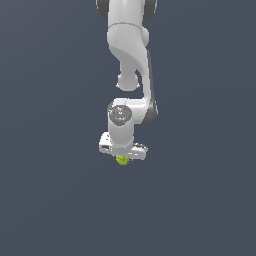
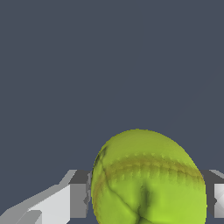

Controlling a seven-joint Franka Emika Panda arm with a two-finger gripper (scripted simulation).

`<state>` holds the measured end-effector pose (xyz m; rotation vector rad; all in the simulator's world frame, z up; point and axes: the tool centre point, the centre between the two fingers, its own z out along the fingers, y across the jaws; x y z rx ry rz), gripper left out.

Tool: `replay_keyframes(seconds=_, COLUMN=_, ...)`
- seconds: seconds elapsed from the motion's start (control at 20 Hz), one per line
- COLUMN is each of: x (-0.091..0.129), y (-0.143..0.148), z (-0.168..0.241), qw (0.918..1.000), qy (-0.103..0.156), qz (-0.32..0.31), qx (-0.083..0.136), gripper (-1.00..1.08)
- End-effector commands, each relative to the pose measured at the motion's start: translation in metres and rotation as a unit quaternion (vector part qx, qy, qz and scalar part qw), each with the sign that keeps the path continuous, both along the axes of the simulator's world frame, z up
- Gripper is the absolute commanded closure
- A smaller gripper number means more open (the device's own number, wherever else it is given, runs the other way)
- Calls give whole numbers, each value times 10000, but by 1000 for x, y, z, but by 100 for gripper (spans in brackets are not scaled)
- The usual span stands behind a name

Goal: Pick up the object and move it to a goal position.

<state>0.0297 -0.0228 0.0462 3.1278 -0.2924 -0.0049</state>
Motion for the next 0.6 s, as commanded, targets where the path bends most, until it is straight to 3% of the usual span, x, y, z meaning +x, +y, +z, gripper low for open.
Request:
replay_keyframes(seconds=0.0, x=-14, y=-2, z=2, qw=10000, qy=-10, qz=0, qx=0, gripper=108)
replay_keyframes(seconds=0.55, x=-84, y=-10, z=9, qw=10000, qy=-13, qz=0, qx=0, gripper=108)
